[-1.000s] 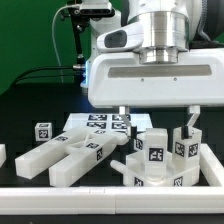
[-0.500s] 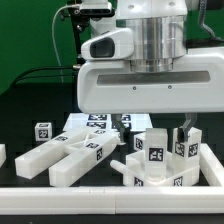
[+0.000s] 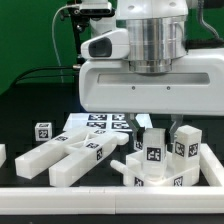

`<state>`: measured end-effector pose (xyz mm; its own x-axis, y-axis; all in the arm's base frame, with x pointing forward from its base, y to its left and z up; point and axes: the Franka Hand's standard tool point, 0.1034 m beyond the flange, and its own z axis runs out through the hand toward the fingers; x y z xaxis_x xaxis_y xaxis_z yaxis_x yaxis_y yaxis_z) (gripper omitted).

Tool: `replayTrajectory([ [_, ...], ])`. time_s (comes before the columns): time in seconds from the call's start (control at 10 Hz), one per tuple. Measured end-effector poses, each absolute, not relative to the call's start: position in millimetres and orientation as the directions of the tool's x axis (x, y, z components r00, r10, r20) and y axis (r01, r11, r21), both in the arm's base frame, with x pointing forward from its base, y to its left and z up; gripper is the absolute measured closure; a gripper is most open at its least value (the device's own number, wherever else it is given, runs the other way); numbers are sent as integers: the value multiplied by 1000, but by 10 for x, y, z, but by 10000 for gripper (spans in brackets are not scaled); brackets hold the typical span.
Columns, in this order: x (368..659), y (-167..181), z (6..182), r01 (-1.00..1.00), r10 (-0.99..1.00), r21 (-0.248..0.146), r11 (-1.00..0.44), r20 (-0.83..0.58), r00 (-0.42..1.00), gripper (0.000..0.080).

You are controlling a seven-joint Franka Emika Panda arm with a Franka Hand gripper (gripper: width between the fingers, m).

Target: Assemble chair

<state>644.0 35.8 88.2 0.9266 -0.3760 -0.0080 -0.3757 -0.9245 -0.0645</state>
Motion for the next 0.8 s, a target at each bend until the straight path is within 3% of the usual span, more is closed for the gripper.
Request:
replayTrajectory([
  [0.1,6440,358,880,-462,-462,-63,-885,-14,887,517],
  [0.3,6459,410,867,-827,-825,-84,-556,-62,561,517],
  [0.4,6460,421,865,-887,-883,-92,-452,-92,460,517],
  [0.6,6457,426,860,-938,-931,-87,-336,-117,344,515],
  [0.8,6455,429,860,-915,-909,-92,-393,-110,402,515],
])
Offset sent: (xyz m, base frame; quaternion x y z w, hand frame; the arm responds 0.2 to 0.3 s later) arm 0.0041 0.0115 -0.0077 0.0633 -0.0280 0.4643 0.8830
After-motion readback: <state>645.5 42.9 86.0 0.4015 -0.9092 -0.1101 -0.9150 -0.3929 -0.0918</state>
